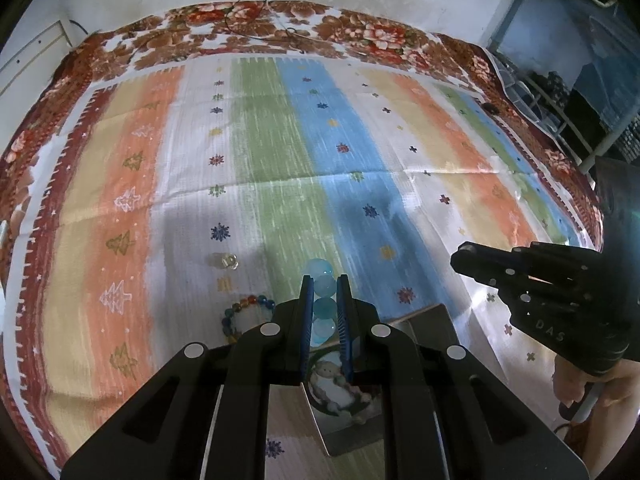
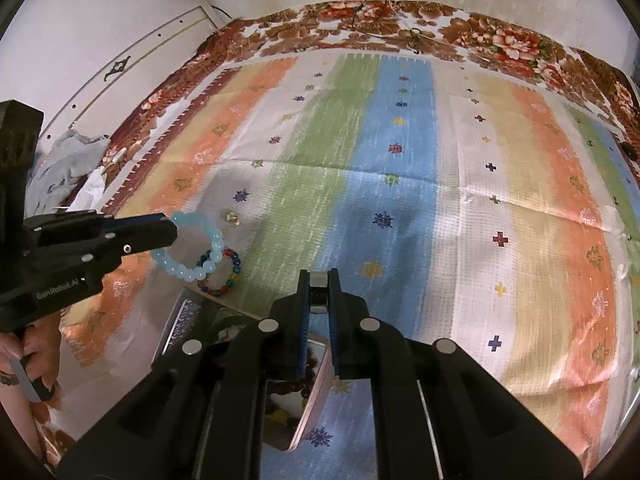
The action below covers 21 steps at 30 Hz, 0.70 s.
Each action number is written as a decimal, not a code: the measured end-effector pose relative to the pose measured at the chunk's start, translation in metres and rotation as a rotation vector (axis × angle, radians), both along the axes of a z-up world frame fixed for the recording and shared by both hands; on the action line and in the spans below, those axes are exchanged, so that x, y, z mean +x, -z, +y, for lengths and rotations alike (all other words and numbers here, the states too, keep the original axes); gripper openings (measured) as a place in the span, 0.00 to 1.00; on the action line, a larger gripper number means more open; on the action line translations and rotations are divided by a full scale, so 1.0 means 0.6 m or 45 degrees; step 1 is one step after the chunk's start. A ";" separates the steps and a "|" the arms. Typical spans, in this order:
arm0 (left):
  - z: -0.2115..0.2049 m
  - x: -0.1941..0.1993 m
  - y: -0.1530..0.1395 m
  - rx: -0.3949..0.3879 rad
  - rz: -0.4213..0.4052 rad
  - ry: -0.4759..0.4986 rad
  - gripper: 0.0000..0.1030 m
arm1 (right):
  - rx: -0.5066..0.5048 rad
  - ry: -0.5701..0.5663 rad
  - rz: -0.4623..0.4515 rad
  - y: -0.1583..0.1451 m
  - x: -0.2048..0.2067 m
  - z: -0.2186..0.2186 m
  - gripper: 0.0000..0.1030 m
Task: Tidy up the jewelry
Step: 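Carry the light blue bracelet and silver charm over the tin with both grippers, then open both grippers to drop the blue bracelet and charm into the tin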
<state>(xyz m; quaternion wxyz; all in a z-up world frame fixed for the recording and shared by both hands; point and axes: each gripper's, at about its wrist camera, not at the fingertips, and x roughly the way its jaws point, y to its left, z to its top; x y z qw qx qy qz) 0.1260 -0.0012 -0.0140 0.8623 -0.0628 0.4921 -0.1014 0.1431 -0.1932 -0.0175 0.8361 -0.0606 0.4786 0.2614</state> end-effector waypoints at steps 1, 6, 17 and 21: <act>0.000 -0.006 -0.003 -0.005 -0.010 0.001 0.11 | 0.005 -0.001 -0.001 -0.001 -0.003 -0.001 0.09; -0.005 -0.037 -0.019 -0.028 -0.054 0.018 0.11 | 0.003 -0.011 -0.006 0.000 -0.026 -0.004 0.09; -0.035 -0.102 -0.010 -0.024 -0.063 0.099 0.11 | -0.003 -0.074 -0.002 0.004 -0.079 -0.001 0.09; -0.039 -0.114 -0.002 -0.017 -0.052 0.112 0.11 | -0.015 -0.095 0.010 0.012 -0.095 0.001 0.09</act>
